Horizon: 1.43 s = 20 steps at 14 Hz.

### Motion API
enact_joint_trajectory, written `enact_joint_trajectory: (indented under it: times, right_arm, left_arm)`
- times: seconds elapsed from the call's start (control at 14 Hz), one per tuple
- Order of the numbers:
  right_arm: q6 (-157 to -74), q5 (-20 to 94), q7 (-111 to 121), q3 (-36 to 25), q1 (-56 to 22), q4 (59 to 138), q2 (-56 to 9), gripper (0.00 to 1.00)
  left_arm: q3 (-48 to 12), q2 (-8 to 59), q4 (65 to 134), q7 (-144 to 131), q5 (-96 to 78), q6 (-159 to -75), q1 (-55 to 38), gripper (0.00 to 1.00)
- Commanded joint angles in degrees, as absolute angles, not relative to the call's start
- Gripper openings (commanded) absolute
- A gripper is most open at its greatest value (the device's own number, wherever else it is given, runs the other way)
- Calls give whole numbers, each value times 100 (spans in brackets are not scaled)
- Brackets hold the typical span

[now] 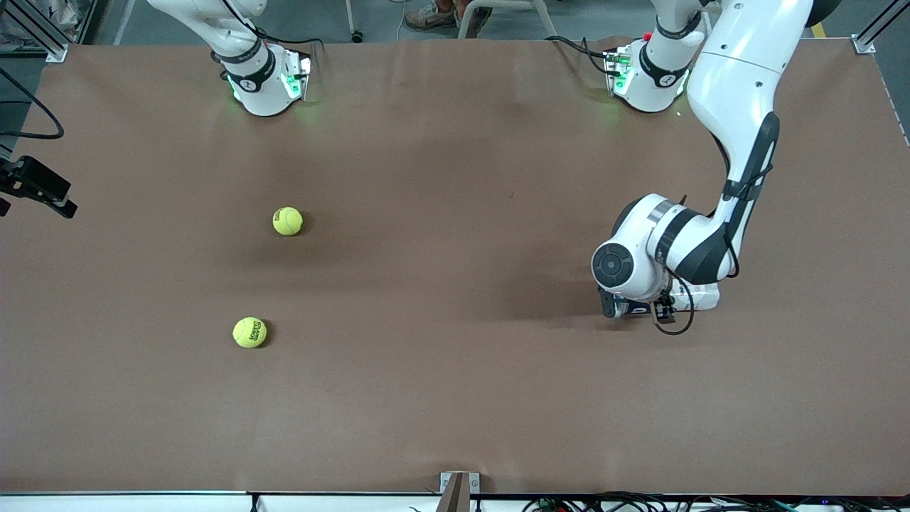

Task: Insert tennis ball vertically with right arm
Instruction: 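Grasp the can with the left gripper and tilt it upright, open end up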

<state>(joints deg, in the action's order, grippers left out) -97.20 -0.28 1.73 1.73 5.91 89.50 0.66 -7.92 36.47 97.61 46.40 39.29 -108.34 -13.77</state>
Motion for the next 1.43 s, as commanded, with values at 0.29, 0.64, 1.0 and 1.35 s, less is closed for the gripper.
enact_joint_trajectory:
  times: [0.29,0.64,1.0,1.35]
  right_arm:
    - [-9686,-106,176,176,571,8939,105,100]
    - [-9659,-167,132,123,369,8921,105,100]
    - [-9650,-158,141,123,431,8912,105,100]
    - [-9607,-158,149,123,439,8903,114,100]
  left_arm:
    - [-765,3972,9571,4755,4122,-10951,-1354,100]
    - [-738,4025,9580,4684,4122,-10951,-1345,99]
    - [-721,4113,9580,4667,4122,-10951,-1319,98]
    - [-712,4113,9606,4641,4122,-11048,-1344,95]
